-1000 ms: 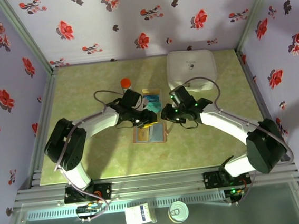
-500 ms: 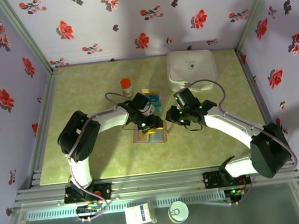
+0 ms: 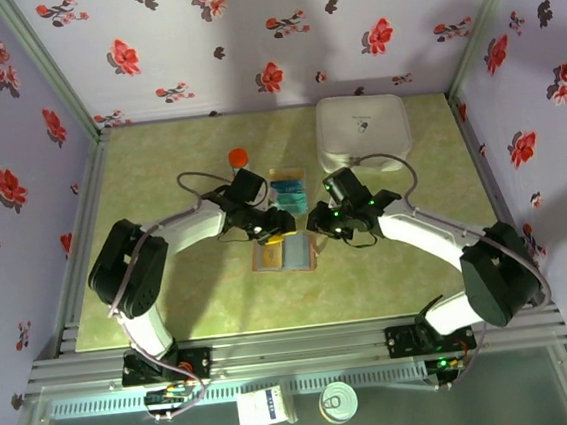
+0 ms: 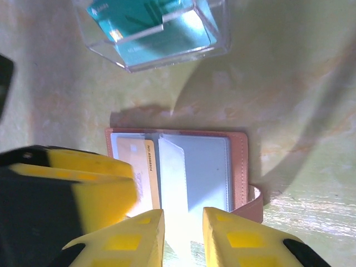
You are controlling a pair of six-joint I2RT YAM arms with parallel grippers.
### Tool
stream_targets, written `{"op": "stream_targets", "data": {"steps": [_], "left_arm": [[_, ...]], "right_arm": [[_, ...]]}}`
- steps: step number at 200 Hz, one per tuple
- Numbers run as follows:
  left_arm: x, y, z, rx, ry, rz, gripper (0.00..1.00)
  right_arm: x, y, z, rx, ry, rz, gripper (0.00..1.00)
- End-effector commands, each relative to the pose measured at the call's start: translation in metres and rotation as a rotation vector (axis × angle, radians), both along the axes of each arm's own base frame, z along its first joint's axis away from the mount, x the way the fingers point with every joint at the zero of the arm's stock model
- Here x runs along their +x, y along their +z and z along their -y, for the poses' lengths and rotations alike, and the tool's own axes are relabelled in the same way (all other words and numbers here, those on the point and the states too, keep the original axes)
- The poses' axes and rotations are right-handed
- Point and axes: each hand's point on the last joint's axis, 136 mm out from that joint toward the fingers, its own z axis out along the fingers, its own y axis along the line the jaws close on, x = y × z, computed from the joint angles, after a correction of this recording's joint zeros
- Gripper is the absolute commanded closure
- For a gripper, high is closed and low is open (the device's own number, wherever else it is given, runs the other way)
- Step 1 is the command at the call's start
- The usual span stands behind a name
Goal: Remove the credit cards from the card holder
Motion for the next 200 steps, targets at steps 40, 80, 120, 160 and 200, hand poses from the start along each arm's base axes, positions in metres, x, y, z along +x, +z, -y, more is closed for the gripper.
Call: {"op": "stream_targets", "data": {"steps": [40,80,120,160,200], "left_arm": [[-0.005,-0.022,-0.04,0.052,0.04,-0.022,0.67],[-0.003,-0.028,-0.056,0.078,0.07,-0.024,0.72],[-0.005,-0.038,-0.073,0.133,0.075,-0.037,0.73],[-0.01,-0.049,-0.077,0.149,0.075,-0.06,0.73],[-0.013,-0.051,-0.079,0.15,0.085,-0.069,0.73]], "right_arm": [[-0.004,-0.001,-0.053,0.046,0.108,-0.037,0.75],[-0.02,-0.023,-0.077,0.054,0.188,-0.123,0.75],[-0.034,-0.048,-0.073,0.006,0.203,-0.188,0.75],[-0.042,-0.078,-0.06,-0.072,0.222,-0.232,0.75],[-0.042,-0.091,-0.05,-0.142,0.257,-0.228,0.75]]}}
